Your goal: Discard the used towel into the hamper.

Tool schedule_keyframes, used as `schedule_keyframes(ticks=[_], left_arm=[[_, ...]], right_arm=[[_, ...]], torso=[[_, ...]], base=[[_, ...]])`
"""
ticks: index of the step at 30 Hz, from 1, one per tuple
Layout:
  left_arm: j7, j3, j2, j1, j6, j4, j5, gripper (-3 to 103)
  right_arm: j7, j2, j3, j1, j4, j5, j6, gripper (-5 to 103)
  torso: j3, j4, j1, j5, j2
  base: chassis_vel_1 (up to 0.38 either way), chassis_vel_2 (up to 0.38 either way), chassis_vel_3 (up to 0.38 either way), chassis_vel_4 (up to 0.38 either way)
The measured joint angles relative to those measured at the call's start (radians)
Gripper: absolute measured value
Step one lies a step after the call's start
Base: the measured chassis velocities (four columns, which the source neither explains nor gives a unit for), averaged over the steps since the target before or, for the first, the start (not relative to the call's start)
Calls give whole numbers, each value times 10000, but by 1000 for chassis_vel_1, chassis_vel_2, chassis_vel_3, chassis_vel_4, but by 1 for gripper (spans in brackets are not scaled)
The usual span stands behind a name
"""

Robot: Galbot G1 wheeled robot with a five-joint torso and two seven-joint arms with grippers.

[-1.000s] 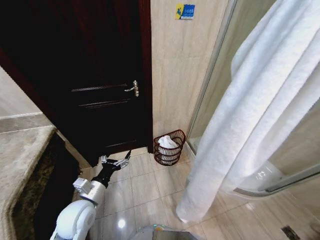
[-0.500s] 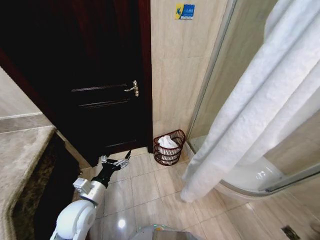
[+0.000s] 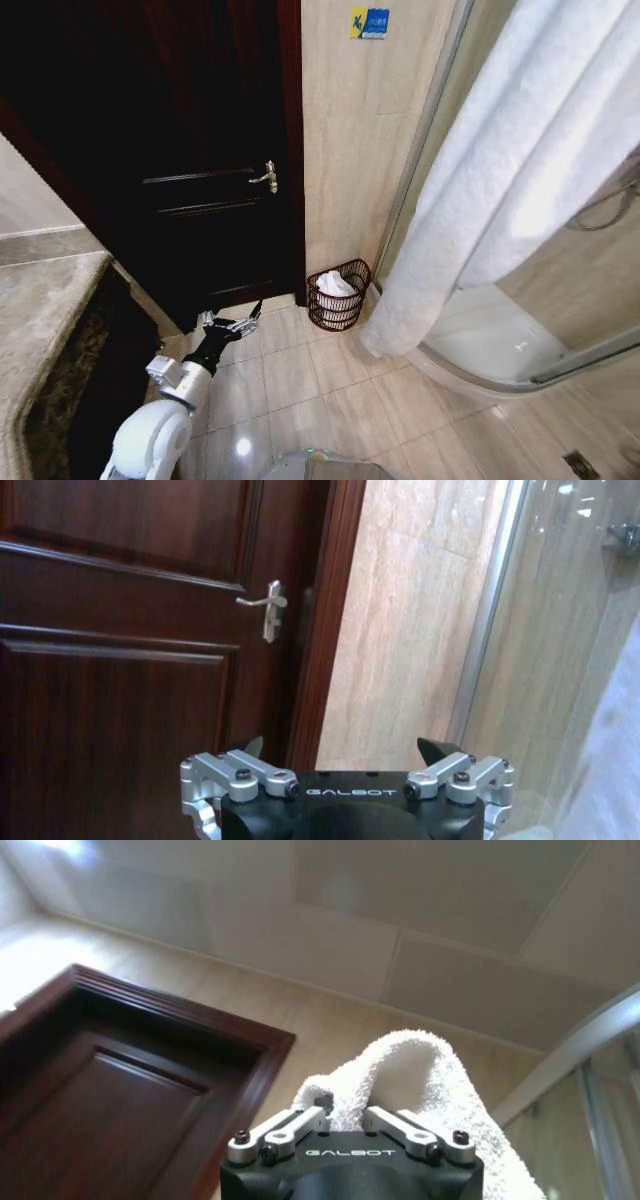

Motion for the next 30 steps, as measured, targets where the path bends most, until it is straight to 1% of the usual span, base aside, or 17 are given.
schedule_keyframes(ticks=[1,2,4,6,7,12,13,15,16,20,21,22,23,24,26,27,30], left_arm=[[0,0,1,-1,0,1,0,100],[0,0,1,-1,0,0,0,100],[0,0,1,-1,0,0,0,100],[0,0,1,0,0,1,0,100],[0,0,1,0,0,1,0,100],[0,0,1,-1,0,0,0,100],[0,0,1,-1,0,0,0,100],[0,0,0,-1,0,0,0,100],[0,0,0,-1,0,0,0,100],[0,0,0,-2,0,0,0,100],[0,0,0,-2,0,0,0,100],[0,0,1,-2,0,0,0,100],[0,0,0,-1,0,0,0,100],[0,0,0,-1,0,0,0,100],[0,0,0,-1,0,1,0,100],[0,0,0,-1,0,1,0,100],[0,0,0,-1,0,0,0,100]], right_arm=[[41,-482,122,-188,-579,262,0,3],[107,-745,276,-360,-861,360,0,3],[125,-803,317,-408,-922,377,0,3],[345,-1204,723,-831,-1281,439,0,3],[345,-1204,723,-831,-1281,439,0,3],[913,-1450,1360,-1143,-1123,428,-4,3],[1271,-1415,1533,-1163,-754,295,-85,3],[1657,-1233,1680,-1153,-124,37,-309,3],[1657,-1233,1680,-1153,-124,37,-309,3],[2478,-549,1624,-983,1113,-533,-689,3],[2478,-549,1624,-983,1113,-533,-689,3],[2778,-198,1524,-920,1597,-674,-806,3],[2882,73,1434,-877,1869,-778,-867,3],[2882,73,1434,-877,1869,-778,-867,3],[2899,459,1302,-810,2066,-917,-938,3],[2899,459,1302,-810,2066,-917,-938,3],[2767,1003,1133,-718,2272,-1015,-1049,3]], torso=[[0,0,0,-1,0],[-1,0,-1,3,0],[-1,0,-1,3,0],[0,0,0,6,0],[0,0,0,6,0],[0,1,0,2,-1],[-1,-1,0,3,0],[-2,0,-2,-3,0],[-2,0,-2,-3,0],[-1,-1,-2,6,0],[-1,-1,-2,6,0],[-2,-1,-3,7,0],[-1,-1,-2,12,0],[-1,-1,-2,12,0],[-1,-1,-2,10,0],[-1,-1,-2,10,0],[-1,-3,-2,8,0]], base=[[0,0,0,0],[0,0,0,0],[0,0,0,0],[0,0,0,0],[0,0,0,0],[0,0,0,0],[0,0,0,0],[0,0,0,0],[0,0,0,0],[0,0,0,0],[0,0,0,0],[0,0,0,0],[0,0,0,0],[0,0,0,0],[0,0,0,0],[0,0,0,0],[15,13,-16,-19]])
